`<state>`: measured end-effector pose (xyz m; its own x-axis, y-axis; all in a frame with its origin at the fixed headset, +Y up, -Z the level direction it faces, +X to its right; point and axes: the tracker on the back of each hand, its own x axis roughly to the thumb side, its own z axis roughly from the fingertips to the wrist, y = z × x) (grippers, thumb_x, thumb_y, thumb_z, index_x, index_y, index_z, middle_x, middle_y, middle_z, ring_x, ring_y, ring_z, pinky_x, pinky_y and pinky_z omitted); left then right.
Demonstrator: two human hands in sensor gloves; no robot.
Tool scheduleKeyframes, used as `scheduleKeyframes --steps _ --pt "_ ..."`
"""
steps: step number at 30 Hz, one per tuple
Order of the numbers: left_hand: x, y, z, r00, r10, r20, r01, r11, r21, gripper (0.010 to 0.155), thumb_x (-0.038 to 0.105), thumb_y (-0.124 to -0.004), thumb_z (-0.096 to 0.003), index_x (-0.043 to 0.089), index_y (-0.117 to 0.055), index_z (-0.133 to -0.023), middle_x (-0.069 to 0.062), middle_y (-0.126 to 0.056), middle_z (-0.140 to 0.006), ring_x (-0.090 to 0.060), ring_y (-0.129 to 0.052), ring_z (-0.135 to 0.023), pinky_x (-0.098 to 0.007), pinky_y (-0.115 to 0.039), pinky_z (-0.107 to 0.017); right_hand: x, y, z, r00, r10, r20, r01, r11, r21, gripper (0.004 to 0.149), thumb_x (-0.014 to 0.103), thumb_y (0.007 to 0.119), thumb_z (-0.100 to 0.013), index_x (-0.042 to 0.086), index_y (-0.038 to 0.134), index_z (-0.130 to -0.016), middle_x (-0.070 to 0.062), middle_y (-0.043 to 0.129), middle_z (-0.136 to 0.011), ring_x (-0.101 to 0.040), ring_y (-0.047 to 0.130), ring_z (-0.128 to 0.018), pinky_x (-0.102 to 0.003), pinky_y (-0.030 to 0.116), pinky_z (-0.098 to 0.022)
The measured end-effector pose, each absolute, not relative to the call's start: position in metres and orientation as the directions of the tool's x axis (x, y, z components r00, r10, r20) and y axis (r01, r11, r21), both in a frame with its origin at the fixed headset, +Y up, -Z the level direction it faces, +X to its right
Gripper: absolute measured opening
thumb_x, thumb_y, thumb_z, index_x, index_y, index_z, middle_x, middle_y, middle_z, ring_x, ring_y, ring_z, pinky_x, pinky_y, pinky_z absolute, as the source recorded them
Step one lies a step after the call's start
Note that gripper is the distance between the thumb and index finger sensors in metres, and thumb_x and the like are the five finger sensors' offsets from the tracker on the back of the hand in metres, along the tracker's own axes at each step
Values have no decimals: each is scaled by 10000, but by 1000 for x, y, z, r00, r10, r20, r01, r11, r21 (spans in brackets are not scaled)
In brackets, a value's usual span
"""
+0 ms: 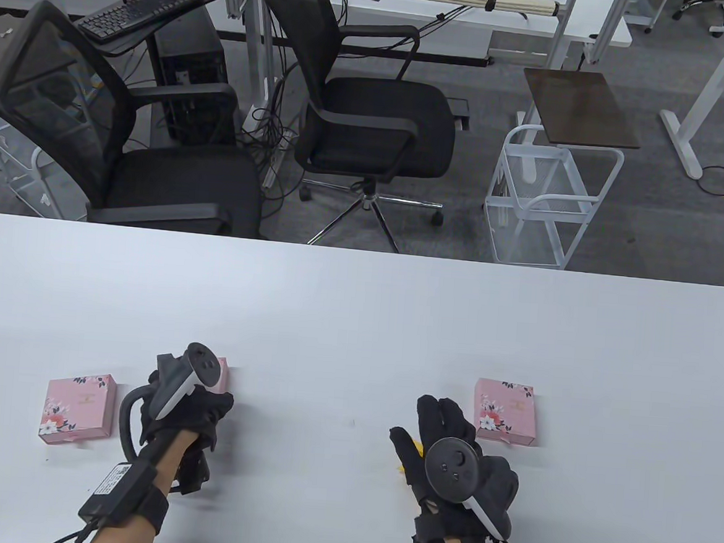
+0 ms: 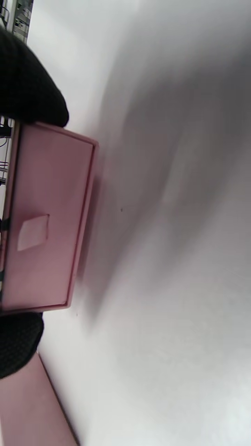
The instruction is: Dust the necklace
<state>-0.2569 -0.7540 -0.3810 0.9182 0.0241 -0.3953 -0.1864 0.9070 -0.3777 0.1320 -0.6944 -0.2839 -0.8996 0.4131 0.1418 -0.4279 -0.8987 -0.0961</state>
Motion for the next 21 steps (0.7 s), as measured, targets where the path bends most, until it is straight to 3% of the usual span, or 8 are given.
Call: scheduleKeyframes --steps 10,21 --pt "-170 -730 -387 964 120 -239 -194 928 -317 1009 665 -764 -574 61 -220 -1173 -441 -325 -1139 -612 -558 -939 -661 -613 -692 131 -701 -284 -897 421 139 -432 -899 -67 691 486 648 -665 40 446 -1152 -376 422 -1139 -623 590 -923 -682 560 -687" --pt "-97 -748 -385 983 89 -163 -140 932 -333 961 663 -746 -580 101 -251 -1183 -441 -320 -1139 -616 -542 -936 -664 -598 -691 132 -711 -284 -892 435 120 -438 -899 1 691 487 645 -666 38 445 -1152 -377 426 -1138 -621 593 -921 -677 566 -684"
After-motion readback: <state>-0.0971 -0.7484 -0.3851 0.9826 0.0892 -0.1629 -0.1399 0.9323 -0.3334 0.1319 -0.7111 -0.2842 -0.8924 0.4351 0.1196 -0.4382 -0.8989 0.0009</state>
